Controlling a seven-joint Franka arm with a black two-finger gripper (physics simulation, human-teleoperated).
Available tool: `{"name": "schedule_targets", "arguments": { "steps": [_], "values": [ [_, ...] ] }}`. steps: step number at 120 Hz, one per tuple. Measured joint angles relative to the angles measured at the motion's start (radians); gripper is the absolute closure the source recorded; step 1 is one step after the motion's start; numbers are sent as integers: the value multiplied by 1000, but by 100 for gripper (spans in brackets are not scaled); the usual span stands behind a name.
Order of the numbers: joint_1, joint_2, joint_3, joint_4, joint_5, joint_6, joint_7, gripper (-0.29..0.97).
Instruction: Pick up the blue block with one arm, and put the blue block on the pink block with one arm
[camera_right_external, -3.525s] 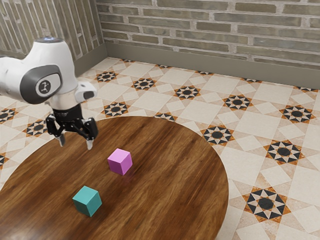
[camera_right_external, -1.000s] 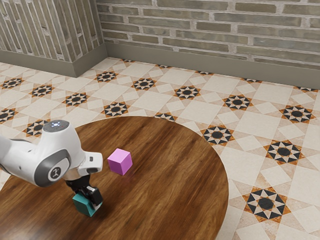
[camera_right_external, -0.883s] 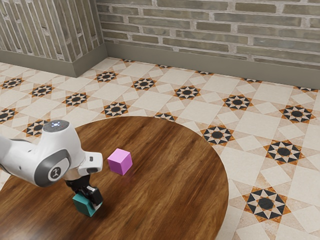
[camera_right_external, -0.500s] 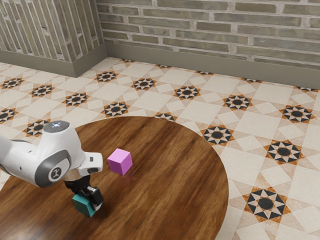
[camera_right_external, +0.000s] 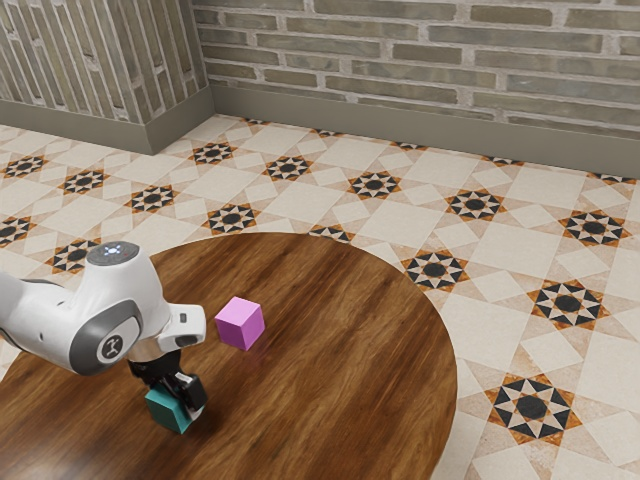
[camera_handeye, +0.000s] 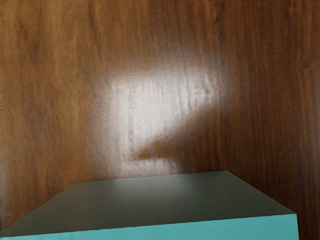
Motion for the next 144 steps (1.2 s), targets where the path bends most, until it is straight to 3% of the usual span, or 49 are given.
{"name": "schedule_targets", "arguments": {
  "steps": [13, 144],
  "values": [
    [0, 3, 0, 1, 0, 1, 1, 21],
    [4, -6, 0, 9, 6, -9, -29, 30]
  ]
}}
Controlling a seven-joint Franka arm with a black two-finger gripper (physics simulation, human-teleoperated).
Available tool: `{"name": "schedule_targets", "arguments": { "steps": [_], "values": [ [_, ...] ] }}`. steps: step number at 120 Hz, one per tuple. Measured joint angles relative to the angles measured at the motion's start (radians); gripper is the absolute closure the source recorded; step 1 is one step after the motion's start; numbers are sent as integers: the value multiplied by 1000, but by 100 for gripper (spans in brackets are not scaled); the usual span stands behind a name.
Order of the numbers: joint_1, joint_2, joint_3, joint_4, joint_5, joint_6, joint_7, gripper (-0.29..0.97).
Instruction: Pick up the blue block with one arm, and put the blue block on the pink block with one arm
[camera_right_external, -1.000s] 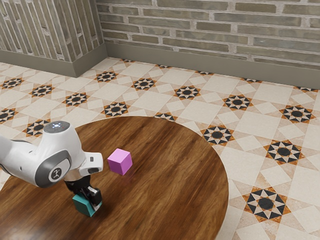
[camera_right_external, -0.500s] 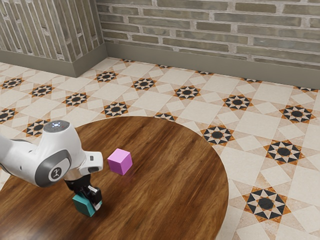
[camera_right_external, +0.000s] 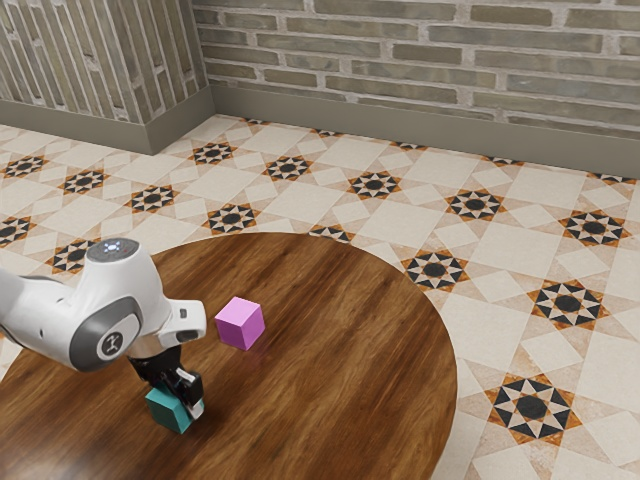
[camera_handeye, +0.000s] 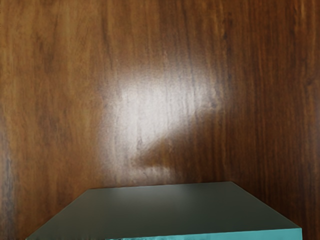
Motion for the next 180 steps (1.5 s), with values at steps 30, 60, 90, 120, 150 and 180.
{"name": "schedule_targets", "arguments": {
  "steps": [30, 60, 90, 120, 150, 180],
  "values": [
    [-2, -6, 0, 8, -3, -9, -23, 39],
    [-2, -22, 14, 29, -1, -38, -49, 38],
    [-2, 7, 14, 135, -5, -89, -57, 32],
    [0, 69, 15, 292, -14, -190, -44, 33],
    [-13, 204, 57, 542, -13, -323, -18, 32],
    [0, 277, 70, 650, -46, -411, 18, 29]
  ]
}}
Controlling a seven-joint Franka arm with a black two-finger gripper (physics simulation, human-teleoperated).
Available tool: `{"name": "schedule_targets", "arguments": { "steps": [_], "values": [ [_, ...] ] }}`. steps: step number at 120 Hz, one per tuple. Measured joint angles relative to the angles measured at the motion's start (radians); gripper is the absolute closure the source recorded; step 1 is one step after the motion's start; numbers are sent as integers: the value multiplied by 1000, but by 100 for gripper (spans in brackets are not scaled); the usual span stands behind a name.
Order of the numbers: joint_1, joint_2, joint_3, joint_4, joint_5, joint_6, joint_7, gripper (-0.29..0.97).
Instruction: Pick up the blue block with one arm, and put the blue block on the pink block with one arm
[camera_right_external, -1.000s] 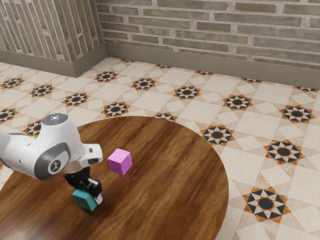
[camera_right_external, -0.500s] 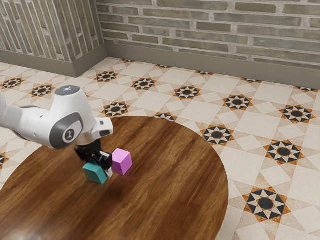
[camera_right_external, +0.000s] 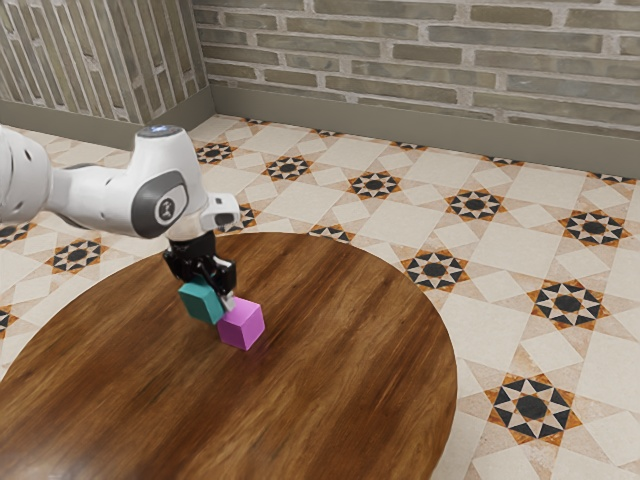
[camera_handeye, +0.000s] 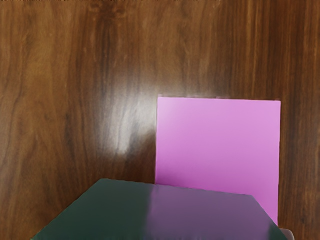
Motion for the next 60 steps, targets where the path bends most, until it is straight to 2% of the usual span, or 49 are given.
{"name": "schedule_targets", "arguments": {
  "steps": [33, 40, 60],
  "values": [
    [-1, 47, -7, 72, -29, -54, 33, 26],
    [0, 57, -9, 82, -30, -61, 38, 31],
    [-1, 79, -20, 108, -32, -74, 46, 30]
  ]
}}
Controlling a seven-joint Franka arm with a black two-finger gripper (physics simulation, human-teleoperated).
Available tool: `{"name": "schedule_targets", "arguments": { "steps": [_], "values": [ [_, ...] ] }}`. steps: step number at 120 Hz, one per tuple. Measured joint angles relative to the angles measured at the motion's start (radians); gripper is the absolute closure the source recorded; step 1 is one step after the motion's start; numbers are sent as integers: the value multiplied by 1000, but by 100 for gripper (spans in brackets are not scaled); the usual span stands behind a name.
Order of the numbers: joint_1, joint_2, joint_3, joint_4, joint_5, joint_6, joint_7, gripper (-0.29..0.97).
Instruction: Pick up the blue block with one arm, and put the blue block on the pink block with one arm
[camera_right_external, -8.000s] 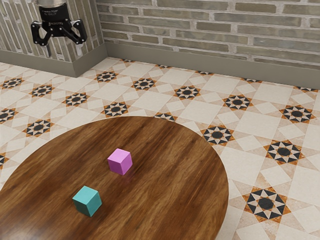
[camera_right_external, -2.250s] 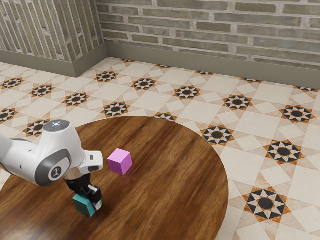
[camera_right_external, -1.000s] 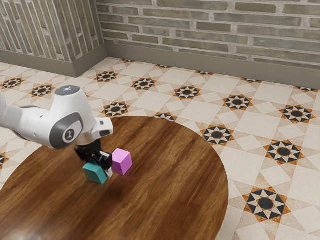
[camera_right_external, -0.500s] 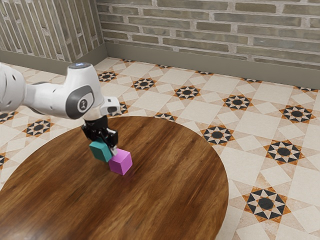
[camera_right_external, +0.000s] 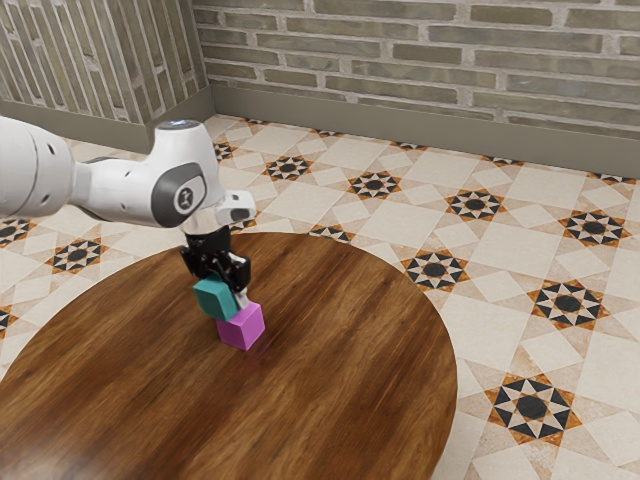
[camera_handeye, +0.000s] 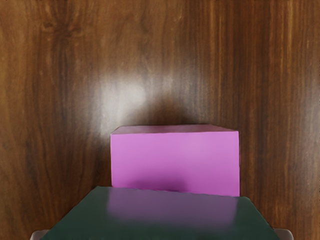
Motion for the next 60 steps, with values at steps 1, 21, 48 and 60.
{"name": "schedule_targets", "arguments": {
  "steps": [1, 21, 48, 60],
  "values": [
    [0, 0, 0, 0, 0, 0, 0, 29],
    [0, 9, -7, 5, -7, -6, 6, 30],
    [-1, 36, -15, 47, -21, -13, 11, 30],
    [0, 39, -13, 56, -26, -21, 12, 31]
  ]
}}
